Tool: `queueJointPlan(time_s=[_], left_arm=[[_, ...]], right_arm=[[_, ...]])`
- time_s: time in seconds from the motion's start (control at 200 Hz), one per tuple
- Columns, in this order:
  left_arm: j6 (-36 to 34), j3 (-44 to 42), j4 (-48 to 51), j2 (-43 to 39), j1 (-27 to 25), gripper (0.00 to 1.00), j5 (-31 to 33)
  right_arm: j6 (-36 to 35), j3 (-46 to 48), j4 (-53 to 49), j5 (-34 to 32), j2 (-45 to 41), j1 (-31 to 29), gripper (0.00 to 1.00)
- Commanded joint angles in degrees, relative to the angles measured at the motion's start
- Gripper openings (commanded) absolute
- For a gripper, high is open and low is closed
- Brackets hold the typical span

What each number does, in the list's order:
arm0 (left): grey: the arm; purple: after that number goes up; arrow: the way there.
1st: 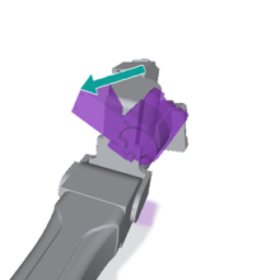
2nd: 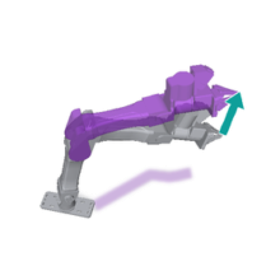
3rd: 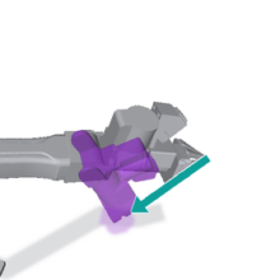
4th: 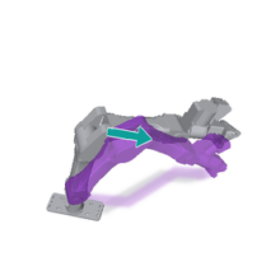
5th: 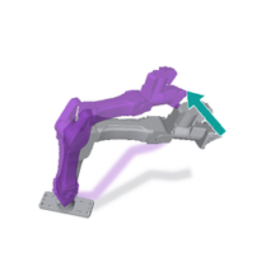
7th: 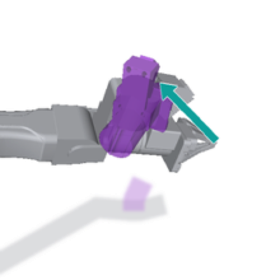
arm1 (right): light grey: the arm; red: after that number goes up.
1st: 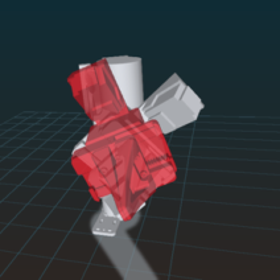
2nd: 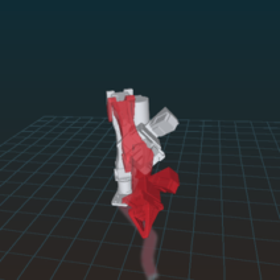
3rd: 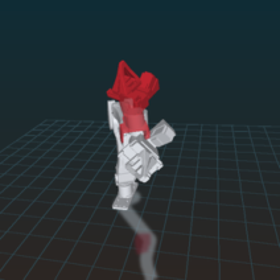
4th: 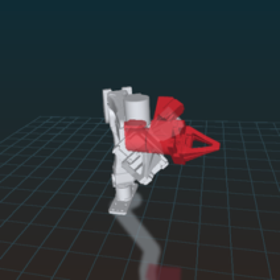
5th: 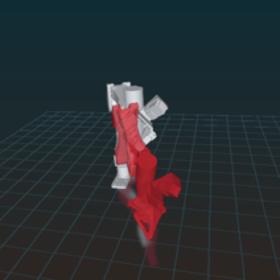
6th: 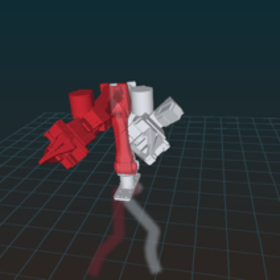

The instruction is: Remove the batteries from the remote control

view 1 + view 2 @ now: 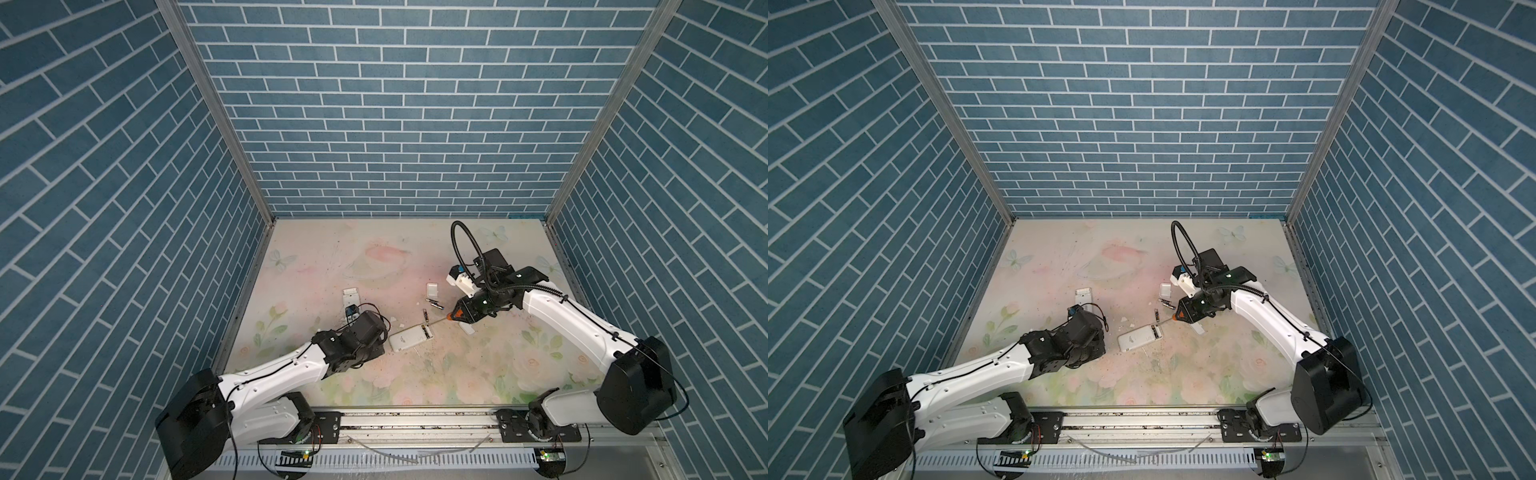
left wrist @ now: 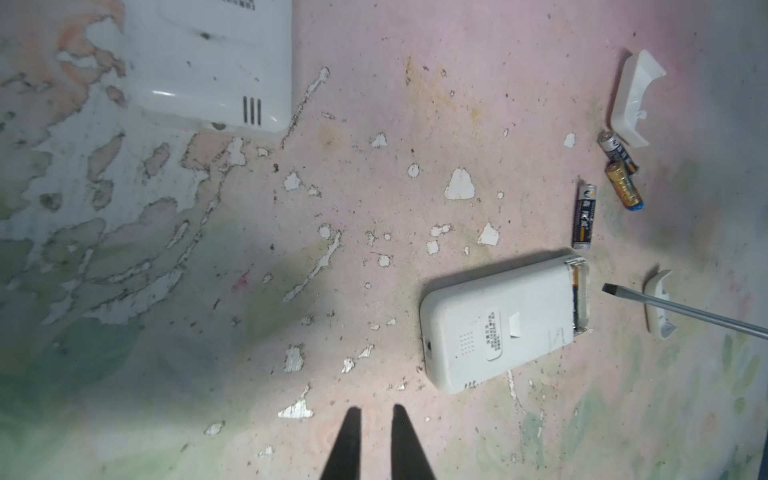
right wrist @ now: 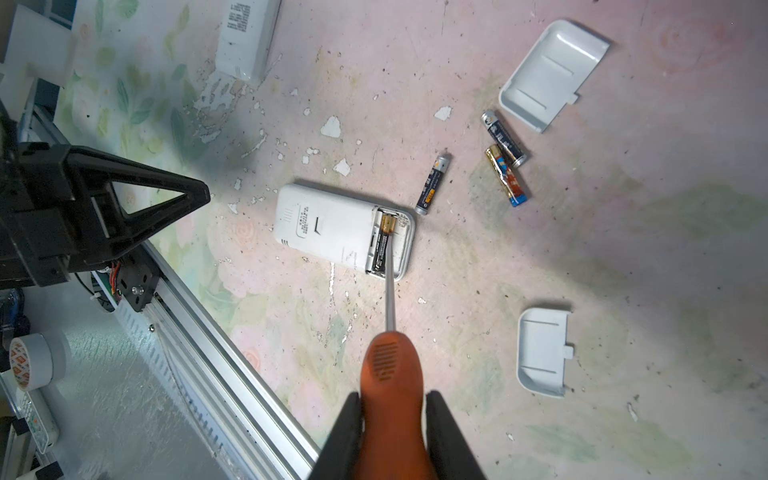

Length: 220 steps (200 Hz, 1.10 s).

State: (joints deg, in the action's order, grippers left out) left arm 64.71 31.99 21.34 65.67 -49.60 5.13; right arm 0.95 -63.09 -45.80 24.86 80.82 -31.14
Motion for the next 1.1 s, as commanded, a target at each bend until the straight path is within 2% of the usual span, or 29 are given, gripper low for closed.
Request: queueJointPlan(time_s=[0.0, 0.15, 0.65, 1.095], left_arm=[[1.1, -1.0, -5.3, 2.3, -0.2, 0.09, 0.3], [1.8, -1.7, -10.1, 5.2, -0.3, 0.07, -1.5], [2.0, -1.7, -14.3, 11.6, -0.8, 0.03, -2.8], [1.1, 0.2, -16.0, 17.9, -0.8, 0.0, -2.8]], right_arm=[[-3.5, 0.9, 1.1, 1.9, 0.3, -0.2, 0.0], [-3.9, 1.5, 1.1, 2.1, 1.1, -0.2, 0.0], [-4.5, 3.5, 0.9, 1.4, 1.9, -0.2, 0.0], [-5.7, 5.1, 0.1, 7.2, 1.4, -0.2, 0.0]])
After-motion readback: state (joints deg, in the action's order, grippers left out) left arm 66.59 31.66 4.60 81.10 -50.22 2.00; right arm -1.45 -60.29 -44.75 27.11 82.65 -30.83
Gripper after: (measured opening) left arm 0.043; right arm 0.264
